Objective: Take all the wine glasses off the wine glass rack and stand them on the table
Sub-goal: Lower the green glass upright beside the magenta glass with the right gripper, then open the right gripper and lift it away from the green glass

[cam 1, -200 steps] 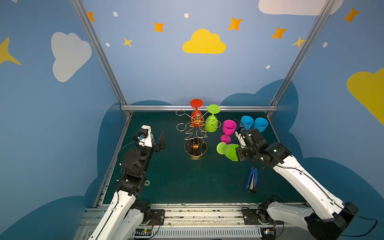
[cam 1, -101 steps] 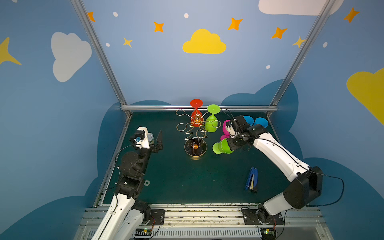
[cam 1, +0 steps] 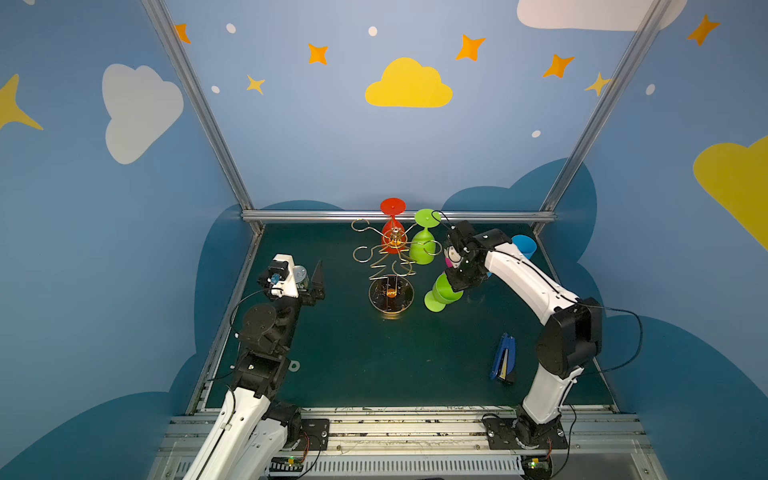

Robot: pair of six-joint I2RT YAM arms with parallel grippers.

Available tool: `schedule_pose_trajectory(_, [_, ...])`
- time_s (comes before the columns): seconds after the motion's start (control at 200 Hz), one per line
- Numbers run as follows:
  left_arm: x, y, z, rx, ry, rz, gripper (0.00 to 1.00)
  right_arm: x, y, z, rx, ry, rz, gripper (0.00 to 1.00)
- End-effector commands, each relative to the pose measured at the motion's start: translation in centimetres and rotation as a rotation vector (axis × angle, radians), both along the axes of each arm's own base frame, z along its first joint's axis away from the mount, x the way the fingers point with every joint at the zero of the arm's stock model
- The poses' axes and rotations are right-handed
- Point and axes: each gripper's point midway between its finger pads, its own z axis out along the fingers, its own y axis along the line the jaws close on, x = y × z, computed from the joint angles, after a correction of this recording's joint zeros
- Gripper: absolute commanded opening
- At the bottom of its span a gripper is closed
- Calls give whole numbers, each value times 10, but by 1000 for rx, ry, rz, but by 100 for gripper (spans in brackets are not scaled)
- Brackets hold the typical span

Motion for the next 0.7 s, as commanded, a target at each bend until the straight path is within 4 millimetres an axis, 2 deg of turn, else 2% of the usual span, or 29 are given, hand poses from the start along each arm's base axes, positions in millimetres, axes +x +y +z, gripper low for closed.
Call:
schedule_pose_trajectory(0.0, [-1,3,-2,-3,2,15,93,-10,3,5,41,41,-18,12])
schedule_pose_trajectory(0.07, [0,3,-2,-4,3,16,93,-10,8,10,77,27,-15,20])
schedule_pose_trajectory(0.26, [1,4,-5,-3,7,24,93,-6,13,22,133,-15,-10,32])
schedule_pose_trajectory(0.466, [1,6,-6,-5,10,32,93,-3,12,39,206,-63,-19,37])
schedule_pose_trajectory(0.691, [0,7,-5,-6,2,39,94,-3,5,60,276,-136,-47,38])
